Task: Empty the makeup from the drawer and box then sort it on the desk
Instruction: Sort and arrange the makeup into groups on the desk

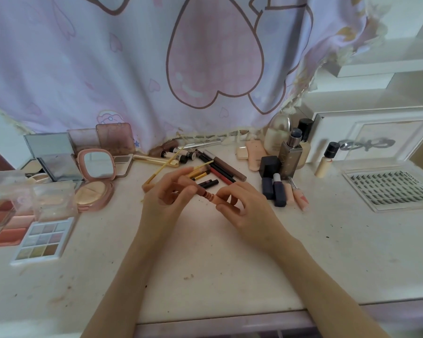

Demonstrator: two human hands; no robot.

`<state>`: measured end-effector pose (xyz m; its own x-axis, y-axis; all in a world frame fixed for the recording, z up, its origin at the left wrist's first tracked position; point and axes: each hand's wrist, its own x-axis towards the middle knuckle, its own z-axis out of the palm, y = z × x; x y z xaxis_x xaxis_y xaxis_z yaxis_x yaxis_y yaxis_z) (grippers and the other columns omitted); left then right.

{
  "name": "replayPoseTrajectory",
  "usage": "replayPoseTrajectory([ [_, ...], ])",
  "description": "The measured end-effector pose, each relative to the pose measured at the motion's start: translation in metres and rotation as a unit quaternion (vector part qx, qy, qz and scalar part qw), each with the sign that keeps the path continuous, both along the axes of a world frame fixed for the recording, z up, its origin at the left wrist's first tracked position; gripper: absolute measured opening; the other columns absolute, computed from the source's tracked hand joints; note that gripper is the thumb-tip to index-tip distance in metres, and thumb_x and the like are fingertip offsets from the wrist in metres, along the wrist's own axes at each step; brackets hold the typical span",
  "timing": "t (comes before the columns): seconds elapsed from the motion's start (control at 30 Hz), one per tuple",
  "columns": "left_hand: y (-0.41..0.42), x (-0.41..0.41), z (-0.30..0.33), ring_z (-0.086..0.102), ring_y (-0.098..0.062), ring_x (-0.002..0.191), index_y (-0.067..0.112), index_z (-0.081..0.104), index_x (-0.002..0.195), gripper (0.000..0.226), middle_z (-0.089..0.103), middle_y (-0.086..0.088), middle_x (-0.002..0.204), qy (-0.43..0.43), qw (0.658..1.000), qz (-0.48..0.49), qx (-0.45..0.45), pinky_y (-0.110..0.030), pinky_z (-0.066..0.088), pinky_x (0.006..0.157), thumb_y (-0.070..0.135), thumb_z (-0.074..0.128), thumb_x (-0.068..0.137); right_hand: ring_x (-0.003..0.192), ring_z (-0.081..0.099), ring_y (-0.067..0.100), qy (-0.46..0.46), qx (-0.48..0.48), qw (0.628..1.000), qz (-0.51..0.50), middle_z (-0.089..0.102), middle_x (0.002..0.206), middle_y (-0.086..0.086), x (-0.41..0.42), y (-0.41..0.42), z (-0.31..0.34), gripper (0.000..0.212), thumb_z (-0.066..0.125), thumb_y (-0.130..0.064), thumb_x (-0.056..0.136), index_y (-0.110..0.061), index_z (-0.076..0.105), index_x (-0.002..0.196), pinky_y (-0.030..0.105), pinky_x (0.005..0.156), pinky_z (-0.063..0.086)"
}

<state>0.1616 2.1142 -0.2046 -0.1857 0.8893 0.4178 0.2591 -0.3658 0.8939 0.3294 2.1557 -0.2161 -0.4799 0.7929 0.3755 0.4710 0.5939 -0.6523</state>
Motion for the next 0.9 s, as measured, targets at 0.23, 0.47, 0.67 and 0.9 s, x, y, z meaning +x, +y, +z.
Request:
replayPoseTrajectory([
  [0.23, 0.001, -0.002, -0.001, 0.064, -0.009, 0.084, 0.012, 0.065, 0.079, 0.011, 0.067, 0.011, 0.083, 0.009, 1.000, 0.028, -0.009, -0.021, 0.051, 0.078, 0.002, 0.063, 0.082, 0.084, 0.047, 0.001, -0.001, -0.021, 1.000, 0.007, 0.048, 0.083, -0.023, -0.002, 0.000, -0.004, 0.013, 0.061, -0.019, 0.087, -0.030, 0.055, 0.089, 0.009, 0.071, 0.035],
  [0.47, 0.005, -0.002, -0.013, 0.055, 0.004, 0.098, 0.042, 0.057, 0.097, 0.015, 0.063, 0.019, 0.099, 0.164, 0.985, 0.006, -0.045, -0.007, 0.039, 0.080, 0.035, 0.059, 0.084, 0.073, 0.054, 0.006, 0.163, -0.030, 0.985, -0.058, 0.059, 0.084, -0.013, 0.015, 0.000, 0.014, 0.013, 0.063, -0.014, 0.087, -0.026, 0.059, 0.091, 0.014, 0.065, 0.044],
  [0.67, 0.008, 0.001, -0.026, 0.042, 0.002, 0.119, 0.031, 0.057, 0.119, 0.052, 0.048, 0.019, 0.122, 0.379, 0.922, -0.055, -0.056, -0.024, 0.033, 0.104, 0.057, 0.035, 0.081, 0.074, 0.058, 0.013, 0.233, -0.028, 0.946, -0.223, 0.061, 0.076, -0.009, 0.085, 0.011, 0.021, 0.029, 0.061, -0.005, 0.085, -0.033, 0.056, 0.079, 0.032, 0.073, 0.049],
  [0.9, 0.009, 0.006, -0.031, 0.030, -0.002, 0.133, 0.029, 0.046, 0.134, 0.066, 0.040, 0.015, 0.141, 0.464, 0.882, -0.058, -0.063, -0.023, 0.020, 0.110, 0.060, 0.022, 0.081, 0.072, 0.060, 0.003, 0.193, -0.047, 0.922, -0.331, 0.065, 0.072, -0.008, 0.133, 0.040, 0.011, 0.024, 0.058, -0.003, 0.082, -0.025, 0.057, 0.071, 0.045, 0.085, 0.051],
])
